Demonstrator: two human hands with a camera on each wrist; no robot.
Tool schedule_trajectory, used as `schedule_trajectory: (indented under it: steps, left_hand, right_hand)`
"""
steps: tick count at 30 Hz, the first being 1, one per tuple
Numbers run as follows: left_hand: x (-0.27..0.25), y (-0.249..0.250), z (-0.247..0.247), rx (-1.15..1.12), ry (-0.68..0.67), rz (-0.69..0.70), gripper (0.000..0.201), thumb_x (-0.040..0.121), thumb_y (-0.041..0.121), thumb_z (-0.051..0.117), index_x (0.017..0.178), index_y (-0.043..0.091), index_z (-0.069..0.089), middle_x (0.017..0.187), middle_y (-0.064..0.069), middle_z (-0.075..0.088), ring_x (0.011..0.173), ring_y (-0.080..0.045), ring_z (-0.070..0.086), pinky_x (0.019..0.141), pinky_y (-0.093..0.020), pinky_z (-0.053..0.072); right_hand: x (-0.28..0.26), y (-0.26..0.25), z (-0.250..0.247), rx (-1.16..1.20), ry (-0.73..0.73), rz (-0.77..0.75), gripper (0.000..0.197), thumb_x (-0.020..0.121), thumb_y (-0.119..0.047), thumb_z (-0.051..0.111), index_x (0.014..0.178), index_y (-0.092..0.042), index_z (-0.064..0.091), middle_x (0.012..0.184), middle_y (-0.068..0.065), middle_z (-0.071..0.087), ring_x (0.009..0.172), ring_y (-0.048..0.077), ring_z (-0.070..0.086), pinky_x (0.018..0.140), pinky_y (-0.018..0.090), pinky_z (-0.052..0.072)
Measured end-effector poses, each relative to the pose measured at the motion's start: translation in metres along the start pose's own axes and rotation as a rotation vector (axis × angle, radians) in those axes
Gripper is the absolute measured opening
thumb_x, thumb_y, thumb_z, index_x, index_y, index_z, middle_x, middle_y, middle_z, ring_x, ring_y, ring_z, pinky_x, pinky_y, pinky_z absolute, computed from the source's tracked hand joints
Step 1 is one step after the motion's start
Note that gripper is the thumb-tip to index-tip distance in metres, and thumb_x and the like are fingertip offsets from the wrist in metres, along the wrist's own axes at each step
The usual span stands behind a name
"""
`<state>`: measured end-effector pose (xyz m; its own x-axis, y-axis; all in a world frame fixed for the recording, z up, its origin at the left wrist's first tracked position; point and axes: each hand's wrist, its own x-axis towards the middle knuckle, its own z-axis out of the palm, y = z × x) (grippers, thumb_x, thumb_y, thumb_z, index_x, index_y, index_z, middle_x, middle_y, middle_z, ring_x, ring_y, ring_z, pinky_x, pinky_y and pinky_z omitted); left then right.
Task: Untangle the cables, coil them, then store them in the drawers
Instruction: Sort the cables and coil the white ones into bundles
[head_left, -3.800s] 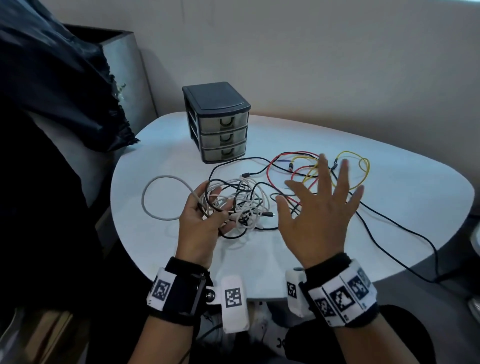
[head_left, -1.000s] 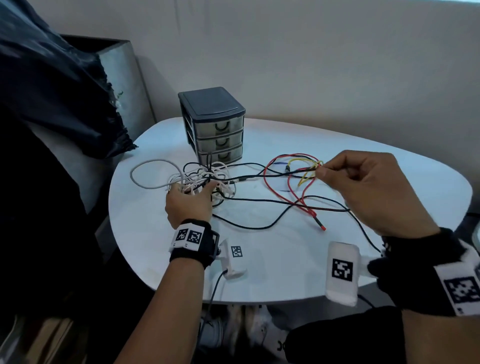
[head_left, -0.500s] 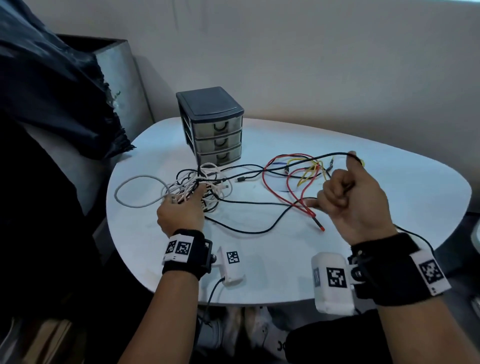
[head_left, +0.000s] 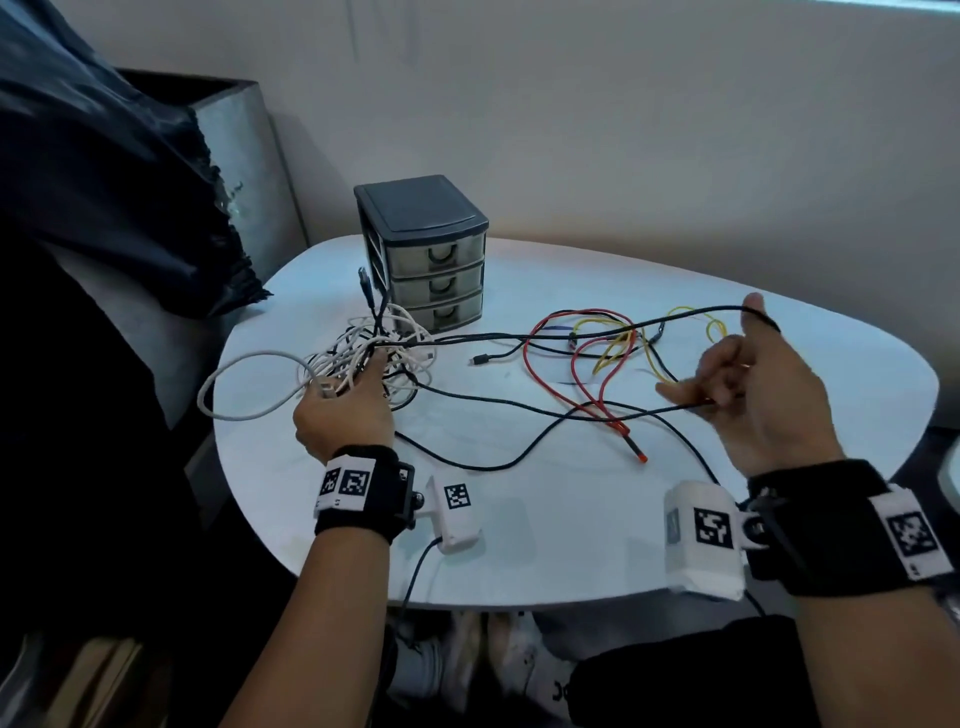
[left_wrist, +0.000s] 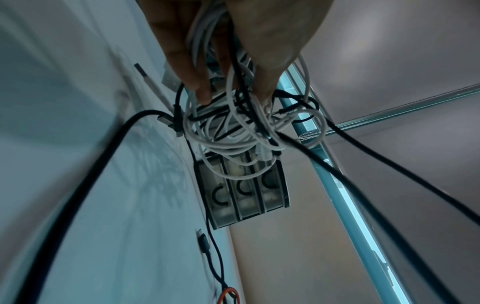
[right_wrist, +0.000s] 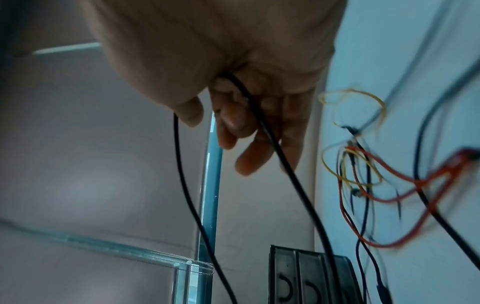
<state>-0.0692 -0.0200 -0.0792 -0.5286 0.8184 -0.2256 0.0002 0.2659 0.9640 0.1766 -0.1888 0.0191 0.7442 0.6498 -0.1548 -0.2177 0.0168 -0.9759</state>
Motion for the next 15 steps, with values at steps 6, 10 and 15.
schedule_trajectory:
  steps: [6,10,15]
  left_hand:
    - [0.009,-0.002,-0.004,-0.048,0.032,-0.042,0.068,0.059,0.053,0.090,0.102,0.005,0.068,0.097,-0.007,0.070,0.094,-0.027,0.066,0.085,-0.036,0.055]
    - [0.005,-0.004,0.001,-0.070,-0.015,-0.063,0.063,0.061,0.047,0.091,0.098,0.002,0.067,0.096,-0.011,0.071,0.091,-0.031,0.066,0.081,-0.036,0.055]
    - [-0.008,-0.016,0.003,-0.125,-0.084,-0.106,0.071,0.049,0.048,0.090,0.096,0.001,0.067,0.088,-0.007,0.074,0.083,-0.023,0.072,0.080,-0.044,0.061]
  right_hand:
    - [0.002,0.000,-0.007,-0.674,0.158,-0.219,0.079,0.082,-0.072,0.058,0.048,-0.003,0.040,0.049,0.014,0.035,0.044,0.024,0.032,0.051,0.033,0.029]
    - [0.003,0.004,-0.008,-0.916,0.213,-0.494,0.068,0.091,-0.050,0.062,0.051,-0.009,0.026,0.046,0.007,0.027,0.050,0.025,0.026,0.053,0.037,0.028]
    - [0.005,0.020,-0.002,-1.086,-0.256,-0.240,0.036,0.068,-0.052,0.082,0.073,-0.022,0.064,0.060,-0.002,0.057,0.057,0.017,0.052,0.057,0.029,0.037]
